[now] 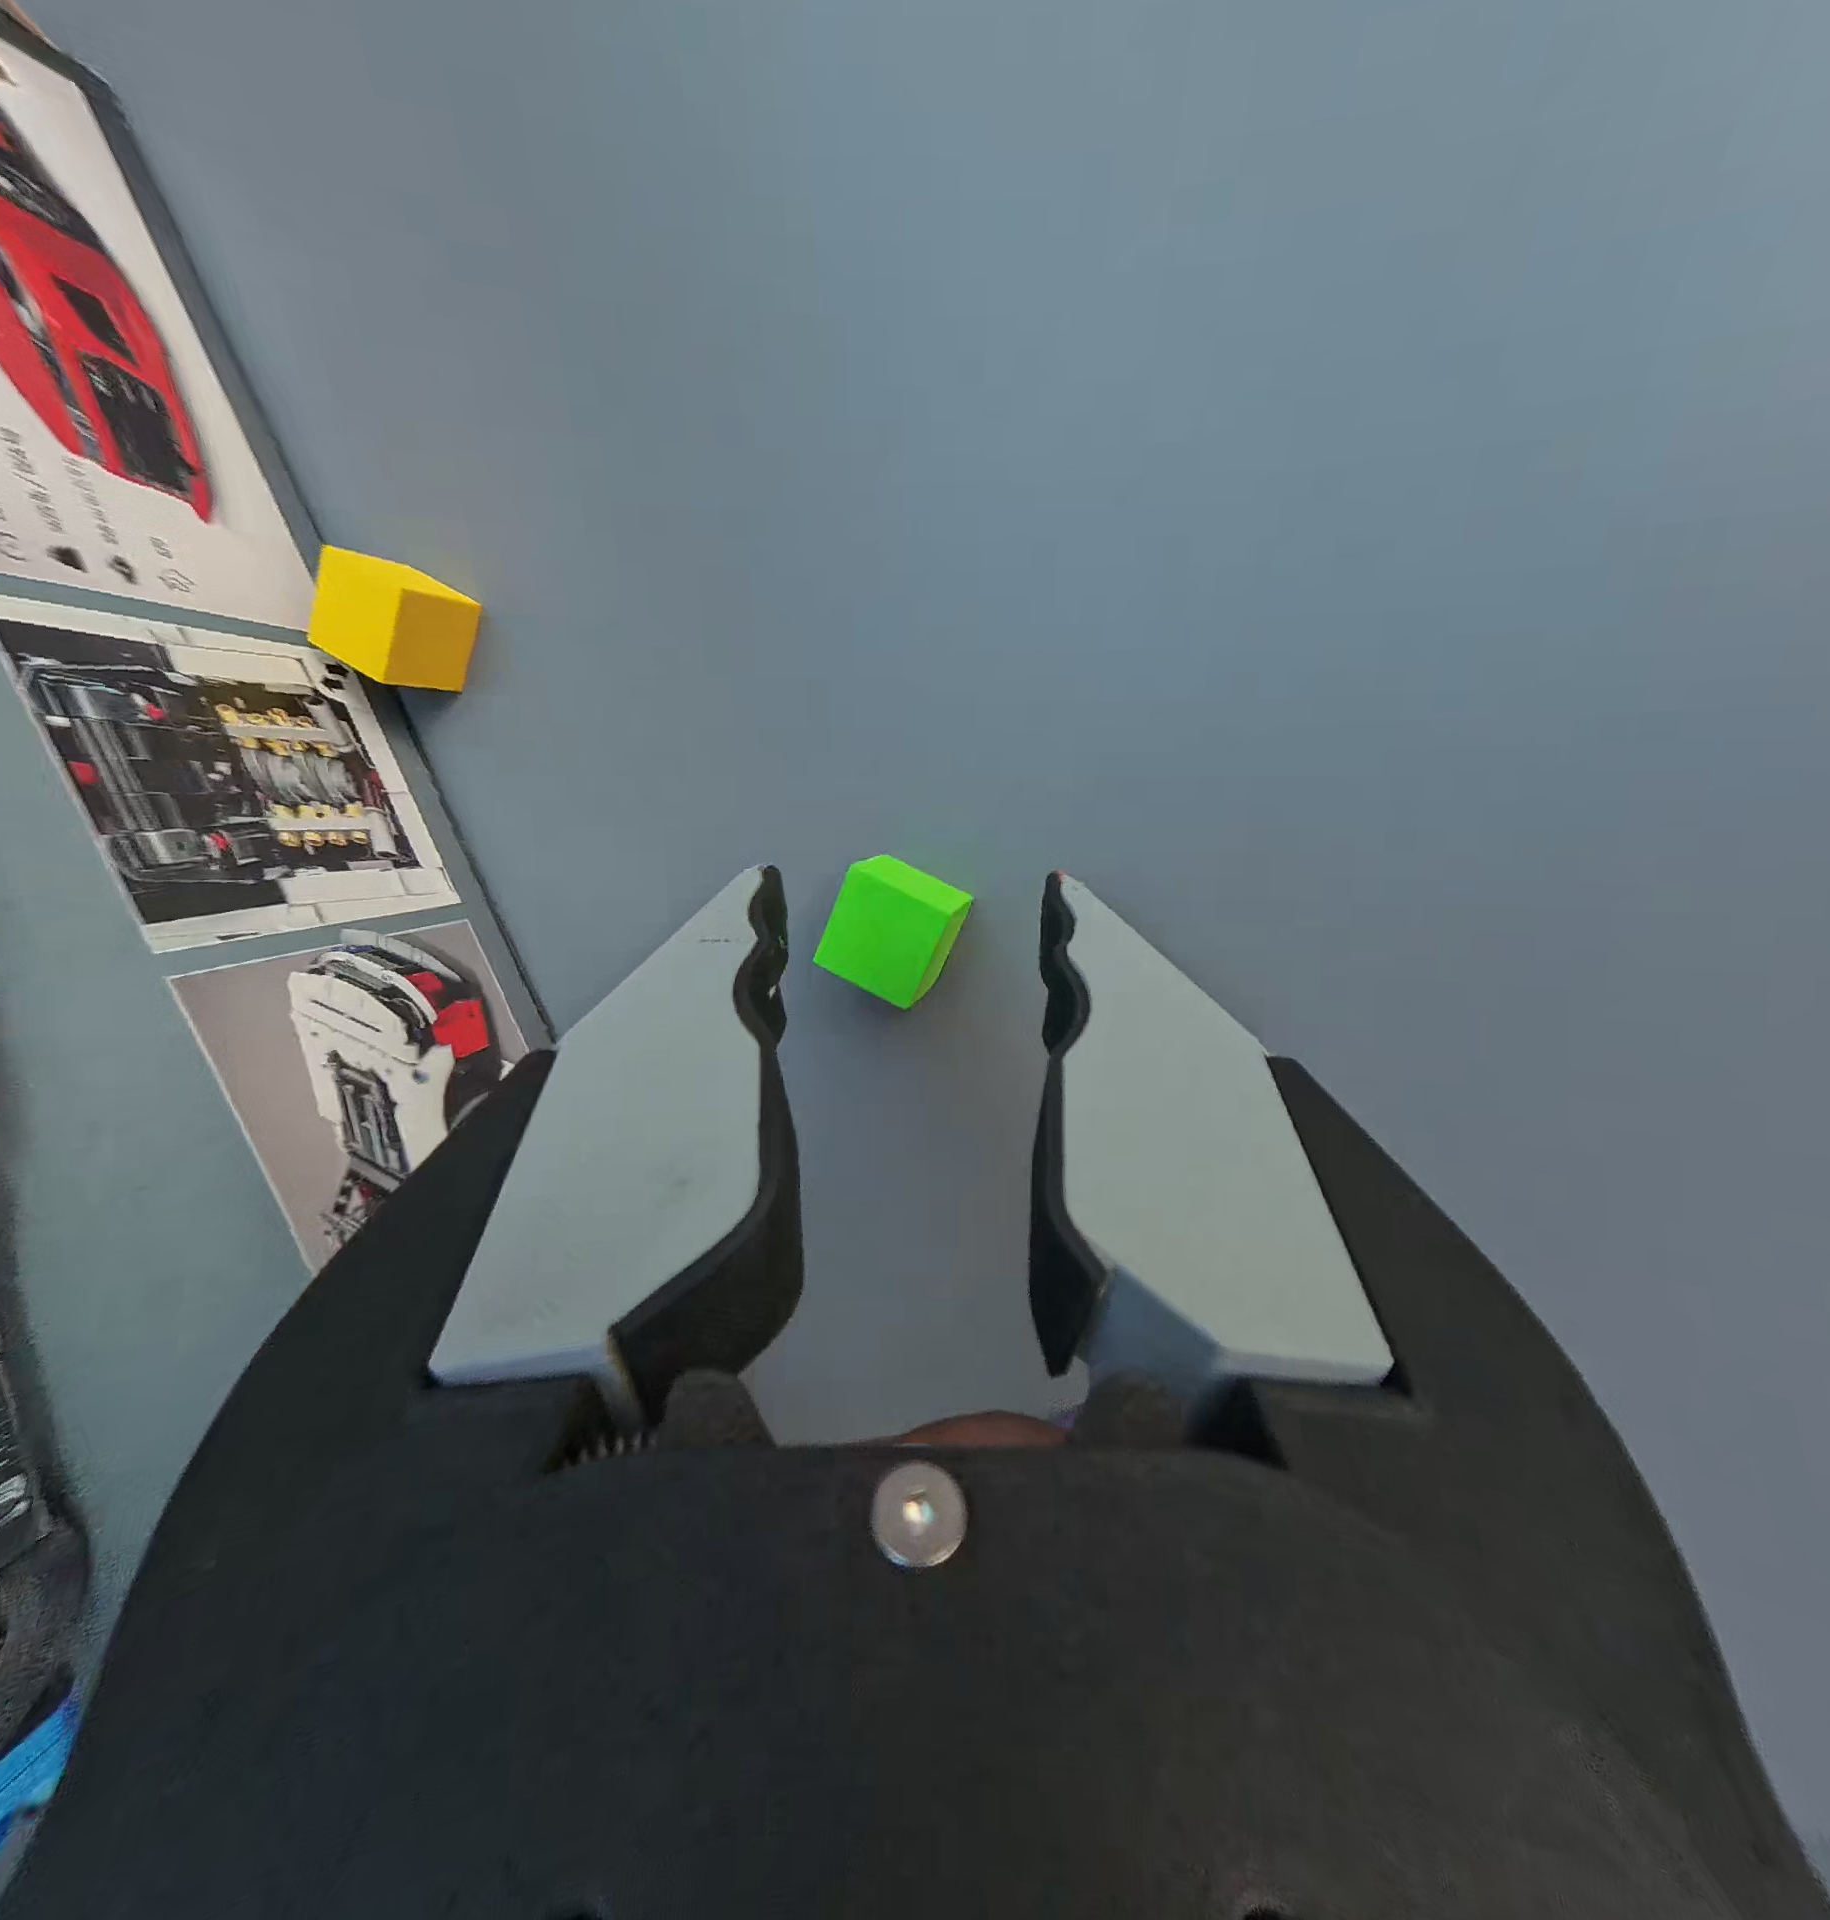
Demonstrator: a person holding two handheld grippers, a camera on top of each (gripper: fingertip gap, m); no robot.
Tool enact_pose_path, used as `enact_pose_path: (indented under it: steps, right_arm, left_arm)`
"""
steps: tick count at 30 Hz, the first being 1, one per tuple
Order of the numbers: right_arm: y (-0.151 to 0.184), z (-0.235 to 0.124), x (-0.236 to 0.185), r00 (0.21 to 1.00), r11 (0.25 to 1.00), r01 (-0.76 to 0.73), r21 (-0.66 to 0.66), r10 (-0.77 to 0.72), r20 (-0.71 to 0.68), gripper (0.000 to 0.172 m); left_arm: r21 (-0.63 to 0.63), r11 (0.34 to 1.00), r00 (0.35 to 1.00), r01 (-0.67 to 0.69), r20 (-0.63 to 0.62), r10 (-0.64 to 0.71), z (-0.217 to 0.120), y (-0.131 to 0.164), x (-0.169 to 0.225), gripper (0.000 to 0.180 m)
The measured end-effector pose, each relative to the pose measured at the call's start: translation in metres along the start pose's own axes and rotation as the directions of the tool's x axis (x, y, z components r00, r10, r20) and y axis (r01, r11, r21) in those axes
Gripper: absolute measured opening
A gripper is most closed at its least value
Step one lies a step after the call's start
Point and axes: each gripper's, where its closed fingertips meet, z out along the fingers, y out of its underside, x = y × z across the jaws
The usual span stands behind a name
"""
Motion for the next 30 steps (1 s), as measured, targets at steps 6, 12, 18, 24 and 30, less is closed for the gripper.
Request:
enact_pose_path:
  steps: [6, 12, 18, 24, 30]
  right_arm:
    - [-0.028, -0.072, -0.009, 0.998, 0.962, -0.066, 0.264, 0.066, 0.01, 0.045]
    - [-0.007, -0.148, -0.014, 0.964, 0.833, -0.216, 0.509, 0.264, -0.023, 0.043]
    - [0.036, -0.214, -0.033, 0.836, 0.708, -0.258, 0.658, 0.505, -0.216, 0.048]
    - [0.033, -0.297, -0.097, 0.699, 0.543, -0.11, 0.833, 0.638, -0.323, 0.055]
    - [0.008, -0.314, -0.127, 0.68, 0.64, -0.058, 0.766, 0.587, -0.439, 0.063]
  left_arm:
    - [-0.007, 1.0, 1.0, 0.003, -0.006, -0.003, -0.001, 0.007, -0.01, 0.015]
    - [0.018, 0.999, 0.998, -0.033, -0.052, 0.034, 0.016, 0.001, -0.039, 0.012]
    - [0.094, 0.992, 0.984, -0.089, -0.149, 0.102, 0.025, -0.012, -0.082, 0.008]
    - [0.158, 0.976, 0.948, -0.15, -0.258, 0.187, 0.034, -0.016, -0.117, 0.014]
    - [0.182, 0.978, 0.926, -0.104, -0.342, 0.162, 0.039, -0.017, -0.113, 0.01]
